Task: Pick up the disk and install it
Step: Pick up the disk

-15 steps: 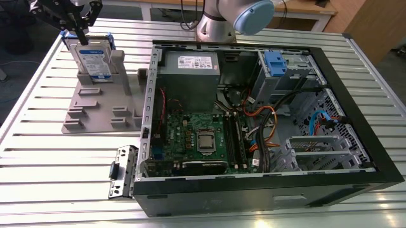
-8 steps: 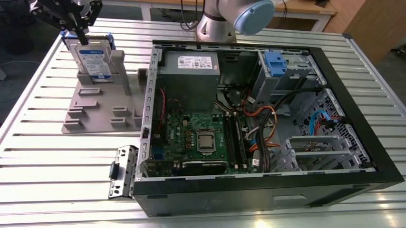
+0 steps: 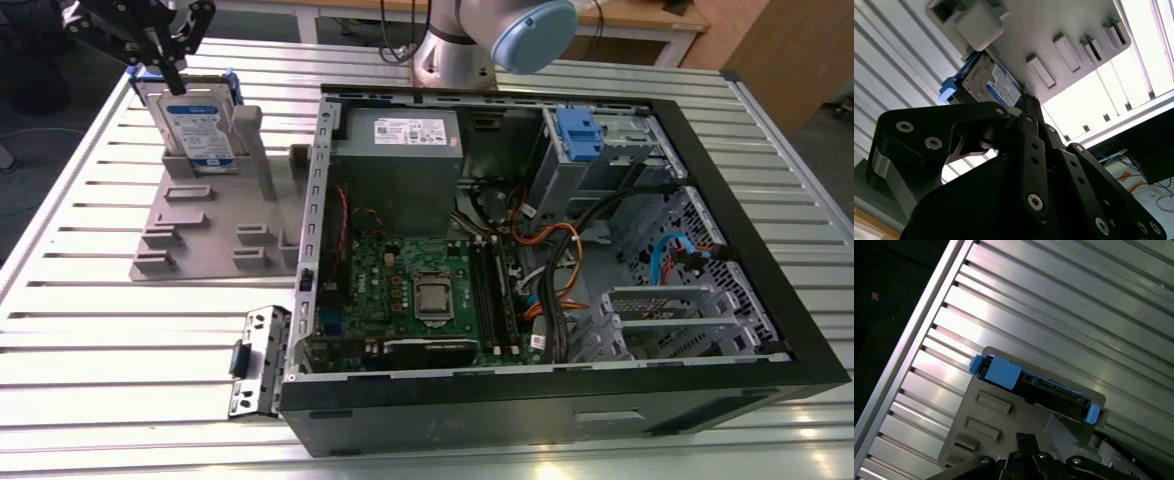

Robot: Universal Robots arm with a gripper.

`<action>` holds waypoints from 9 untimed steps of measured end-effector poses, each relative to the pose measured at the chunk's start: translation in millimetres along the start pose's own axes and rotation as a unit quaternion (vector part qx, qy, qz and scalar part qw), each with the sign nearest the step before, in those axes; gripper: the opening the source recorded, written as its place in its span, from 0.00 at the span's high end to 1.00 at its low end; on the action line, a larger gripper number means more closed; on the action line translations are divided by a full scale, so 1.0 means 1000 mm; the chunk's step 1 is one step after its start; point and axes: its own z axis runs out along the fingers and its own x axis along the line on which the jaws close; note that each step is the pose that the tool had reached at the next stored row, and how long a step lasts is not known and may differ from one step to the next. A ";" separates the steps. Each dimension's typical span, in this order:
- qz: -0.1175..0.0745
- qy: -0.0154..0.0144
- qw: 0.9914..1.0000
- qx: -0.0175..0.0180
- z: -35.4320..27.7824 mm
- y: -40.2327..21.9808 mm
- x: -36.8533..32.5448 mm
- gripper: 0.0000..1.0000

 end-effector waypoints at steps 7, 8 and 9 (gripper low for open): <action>-0.022 0.000 1.000 -0.001 0.0000 0.0000 0.0000 0.90; -0.025 0.000 1.000 -0.001 0.0000 0.0000 0.0000 0.90; -0.028 0.000 1.000 -0.001 0.0000 0.0000 0.0000 0.90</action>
